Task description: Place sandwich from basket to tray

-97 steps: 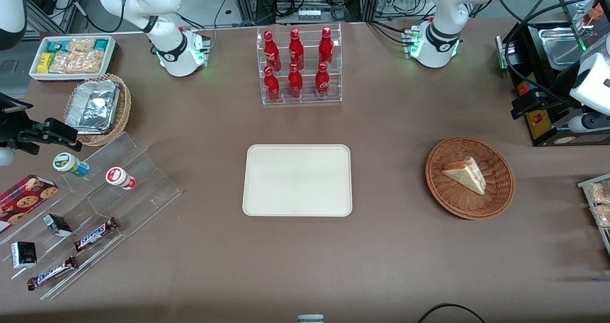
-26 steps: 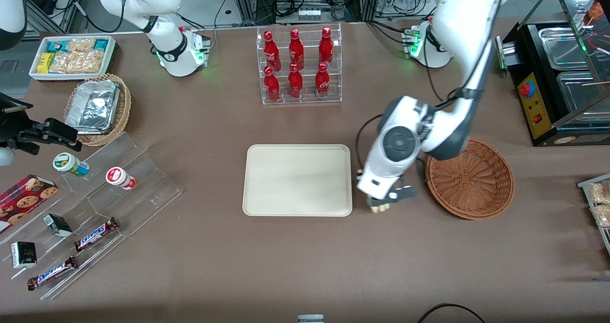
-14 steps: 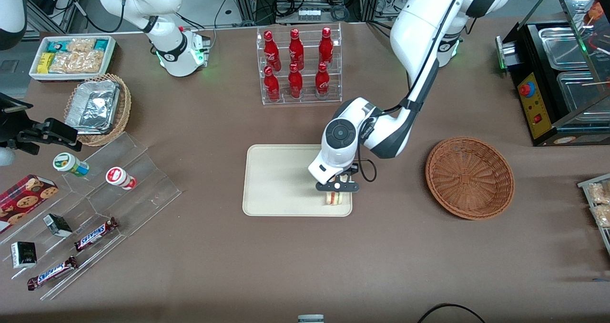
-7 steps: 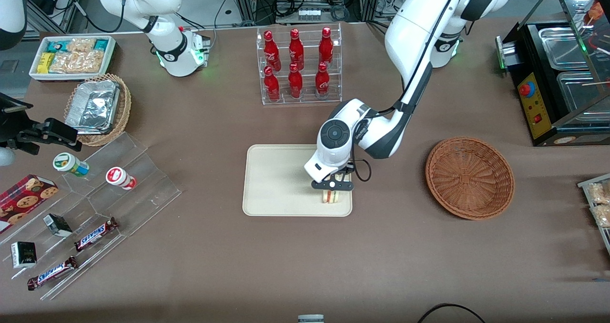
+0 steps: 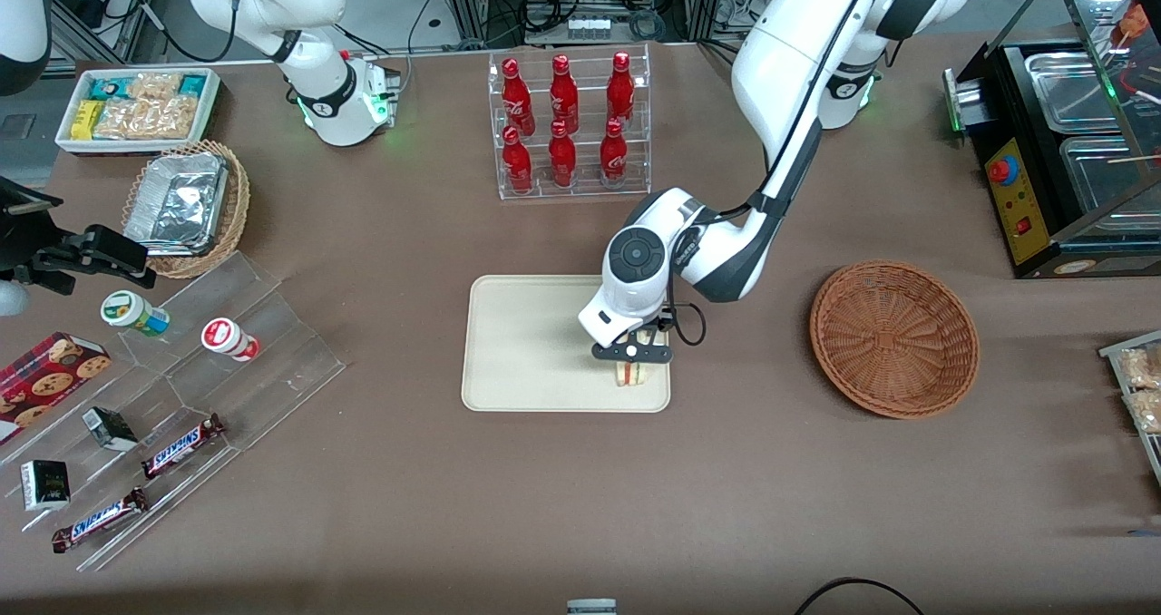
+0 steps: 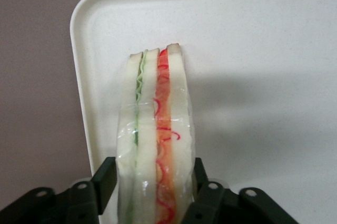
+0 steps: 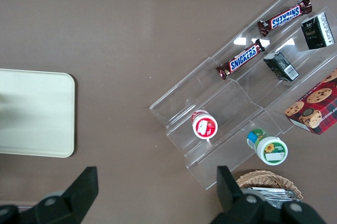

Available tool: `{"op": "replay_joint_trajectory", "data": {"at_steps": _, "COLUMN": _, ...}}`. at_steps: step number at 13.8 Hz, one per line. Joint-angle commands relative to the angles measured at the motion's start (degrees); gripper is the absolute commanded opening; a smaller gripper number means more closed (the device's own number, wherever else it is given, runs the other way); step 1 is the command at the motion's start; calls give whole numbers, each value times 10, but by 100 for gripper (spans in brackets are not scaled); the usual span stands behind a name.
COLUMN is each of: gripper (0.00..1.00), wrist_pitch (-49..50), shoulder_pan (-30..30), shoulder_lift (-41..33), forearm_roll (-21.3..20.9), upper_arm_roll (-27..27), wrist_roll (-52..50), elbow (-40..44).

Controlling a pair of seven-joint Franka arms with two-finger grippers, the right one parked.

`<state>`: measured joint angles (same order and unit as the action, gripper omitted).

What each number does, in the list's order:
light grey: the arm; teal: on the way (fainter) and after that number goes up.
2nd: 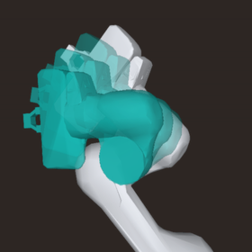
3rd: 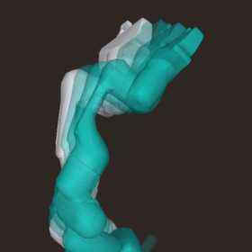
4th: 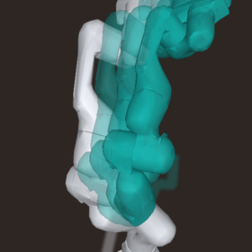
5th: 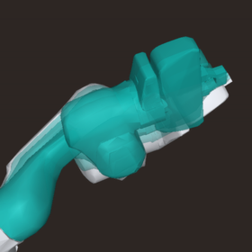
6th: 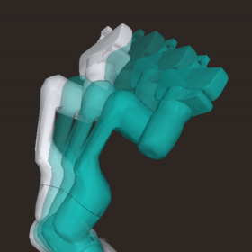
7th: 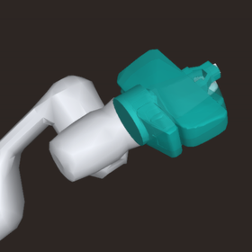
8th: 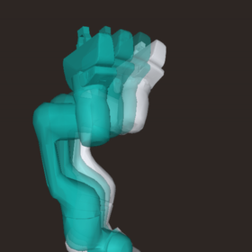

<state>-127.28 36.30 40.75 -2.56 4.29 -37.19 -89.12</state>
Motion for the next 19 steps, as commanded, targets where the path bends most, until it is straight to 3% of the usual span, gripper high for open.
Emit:
{"op": "replay_joint_trajectory", "data": {"at_steps": 1, "gripper": 100, "wrist_pitch": 3, "shoulder_pan": 2, "shoulder_lift": -8, "forearm_roll": -6, "upper_arm_roll": -9, "wrist_roll": -42, "elbow": 21}}
{"op": "replay_joint_trajectory", "data": {"at_steps": 5, "gripper": 100, "wrist_pitch": 71, "shoulder_pan": -45, "shoulder_lift": -77, "forearm_roll": -9, "upper_arm_roll": -16, "wrist_roll": -37, "elbow": 3}}
{"op": "replay_joint_trajectory", "data": {"at_steps": 12, "gripper": 100, "wrist_pitch": 186, "shoulder_pan": -169, "shoulder_lift": -255, "forearm_roll": -10, "upper_arm_roll": -18, "wrist_roll": 110, "elbow": -77}}
{"op": "replay_joint_trajectory", "data": {"at_steps": 16, "gripper": 100, "wrist_pitch": 233, "shoulder_pan": -227, "shoulder_lift": -298, "forearm_roll": -10, "upper_arm_roll": -17, "wrist_roll": 144, "elbow": -77}}
{"op": "replay_joint_trajectory", "data": {"at_steps": 19, "gripper": 100, "wrist_pitch": 243, "shoulder_pan": -234, "shoulder_lift": -306, "forearm_roll": -10, "upper_arm_roll": -18, "wrist_roll": 164, "elbow": -73}}
